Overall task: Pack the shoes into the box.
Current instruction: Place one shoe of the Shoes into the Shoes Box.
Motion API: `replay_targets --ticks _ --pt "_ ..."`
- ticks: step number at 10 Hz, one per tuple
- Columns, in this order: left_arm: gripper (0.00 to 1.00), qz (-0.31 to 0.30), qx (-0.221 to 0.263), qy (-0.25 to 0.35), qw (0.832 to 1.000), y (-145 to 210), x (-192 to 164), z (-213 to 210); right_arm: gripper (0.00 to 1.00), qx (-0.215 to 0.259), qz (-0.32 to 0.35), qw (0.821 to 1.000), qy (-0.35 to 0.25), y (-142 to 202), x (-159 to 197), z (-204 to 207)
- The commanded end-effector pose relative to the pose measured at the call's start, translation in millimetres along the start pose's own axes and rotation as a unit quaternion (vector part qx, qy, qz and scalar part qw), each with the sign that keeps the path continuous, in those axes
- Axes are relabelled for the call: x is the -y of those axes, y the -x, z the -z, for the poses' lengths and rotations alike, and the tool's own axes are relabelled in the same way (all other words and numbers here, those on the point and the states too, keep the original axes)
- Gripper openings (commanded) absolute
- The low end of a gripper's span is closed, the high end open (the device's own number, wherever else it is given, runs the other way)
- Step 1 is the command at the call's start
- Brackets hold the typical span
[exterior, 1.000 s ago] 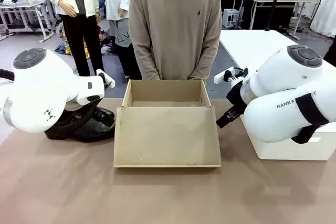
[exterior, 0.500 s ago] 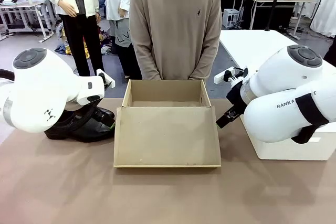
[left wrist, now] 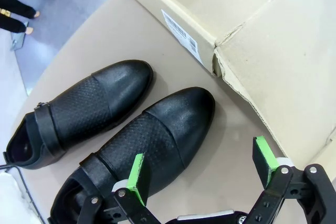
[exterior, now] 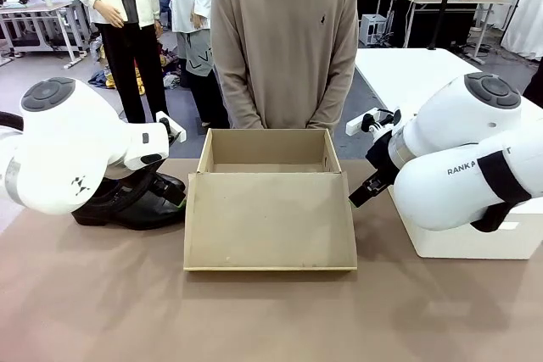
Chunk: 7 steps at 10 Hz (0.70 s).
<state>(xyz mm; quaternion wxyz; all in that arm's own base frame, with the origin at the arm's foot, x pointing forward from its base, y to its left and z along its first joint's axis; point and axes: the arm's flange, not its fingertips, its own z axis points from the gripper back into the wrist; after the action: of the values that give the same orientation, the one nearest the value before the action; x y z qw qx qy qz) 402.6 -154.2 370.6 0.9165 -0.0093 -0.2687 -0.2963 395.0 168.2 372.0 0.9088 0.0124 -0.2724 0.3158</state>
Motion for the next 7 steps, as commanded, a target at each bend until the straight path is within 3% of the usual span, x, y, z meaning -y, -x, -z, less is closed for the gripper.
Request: replay_targets --ticks 1,2,7 --pt "1.0 -0.002 0.0 0.0 1.0 0.4 -1.6 0.0 1.0 0.0 0.0 1.0 0.0 0.0 0.0 0.0" --pt "1.0 0.0 0.0 0.0 1.0 0.0 0.0 0.0 1.0 0.003 0.001 1.0 -0.003 -1.7 1.6 -8.4" --pt "1.0 0.049 0.026 -0.042 0.998 -26.0 0.4 -82.1 1.0 0.011 -0.012 1.0 -0.019 -14.5 4.8 -79.5"
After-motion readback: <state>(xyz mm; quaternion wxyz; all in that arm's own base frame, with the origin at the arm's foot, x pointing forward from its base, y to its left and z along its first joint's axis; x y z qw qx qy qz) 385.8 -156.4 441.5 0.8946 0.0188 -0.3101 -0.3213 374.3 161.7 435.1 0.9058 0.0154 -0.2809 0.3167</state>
